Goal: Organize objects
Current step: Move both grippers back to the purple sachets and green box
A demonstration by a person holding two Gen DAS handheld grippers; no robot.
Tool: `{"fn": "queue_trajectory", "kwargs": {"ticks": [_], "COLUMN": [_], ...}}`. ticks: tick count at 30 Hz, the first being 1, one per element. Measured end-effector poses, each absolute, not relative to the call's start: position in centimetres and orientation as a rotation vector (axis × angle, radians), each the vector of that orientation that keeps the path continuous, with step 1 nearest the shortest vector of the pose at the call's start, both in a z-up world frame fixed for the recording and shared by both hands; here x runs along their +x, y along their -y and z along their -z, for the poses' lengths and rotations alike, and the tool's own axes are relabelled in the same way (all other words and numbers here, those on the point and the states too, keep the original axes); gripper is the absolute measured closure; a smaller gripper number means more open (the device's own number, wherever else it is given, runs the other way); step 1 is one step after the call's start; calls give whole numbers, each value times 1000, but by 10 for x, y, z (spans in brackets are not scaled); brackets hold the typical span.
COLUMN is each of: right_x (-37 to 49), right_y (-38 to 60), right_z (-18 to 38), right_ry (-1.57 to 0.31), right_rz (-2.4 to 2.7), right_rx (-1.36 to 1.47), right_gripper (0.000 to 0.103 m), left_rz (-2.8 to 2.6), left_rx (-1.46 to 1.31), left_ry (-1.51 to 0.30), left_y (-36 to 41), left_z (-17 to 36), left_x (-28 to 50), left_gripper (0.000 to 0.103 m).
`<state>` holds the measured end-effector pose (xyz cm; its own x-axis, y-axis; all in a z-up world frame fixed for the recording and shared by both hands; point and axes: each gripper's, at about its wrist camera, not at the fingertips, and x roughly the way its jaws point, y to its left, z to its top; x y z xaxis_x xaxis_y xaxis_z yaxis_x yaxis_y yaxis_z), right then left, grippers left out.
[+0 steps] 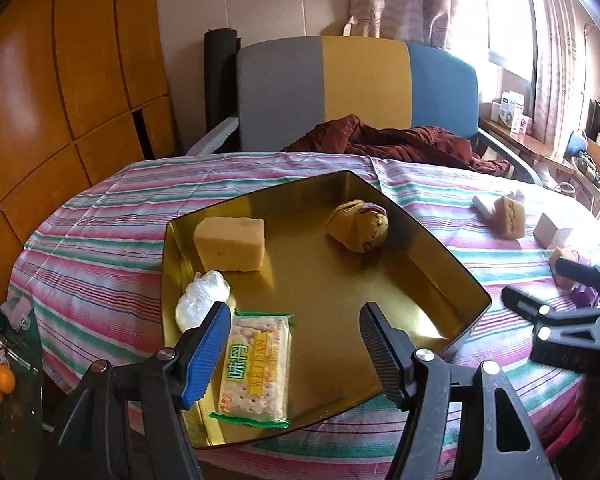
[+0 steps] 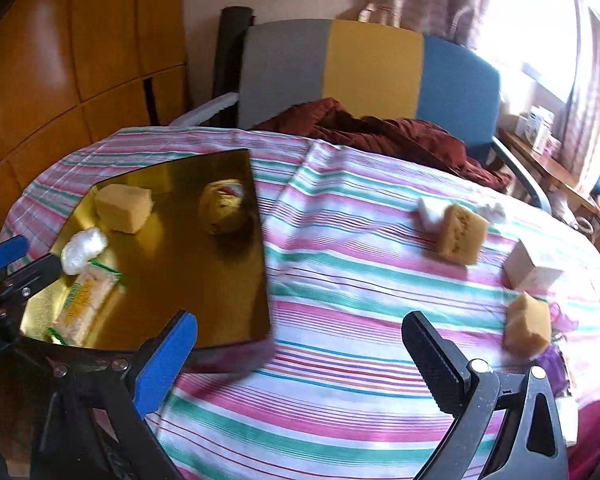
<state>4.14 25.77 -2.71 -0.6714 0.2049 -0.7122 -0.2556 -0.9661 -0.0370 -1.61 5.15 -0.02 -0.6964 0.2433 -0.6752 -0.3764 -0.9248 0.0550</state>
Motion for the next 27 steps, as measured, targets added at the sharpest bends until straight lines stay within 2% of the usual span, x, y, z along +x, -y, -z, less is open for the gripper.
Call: {"fn": "queue_trajectory", "kwargs": {"ticks": [11, 27], "right_x": [73, 206], "right_y": [-344, -511], "right_z": [9, -33], "right_ry": [-182, -394], "right_rz": [-2495, -2074], "right_rx": [-1058, -859], "right_gripper": [0, 0], "left_rz": [-2453, -1871], "left_rx": [-922, -946], "left_ry": [-335, -415], "left_y": [-96, -245], "left_z": [-9, 11], "left_x": [-9, 35], "left_gripper": [35, 35]}}
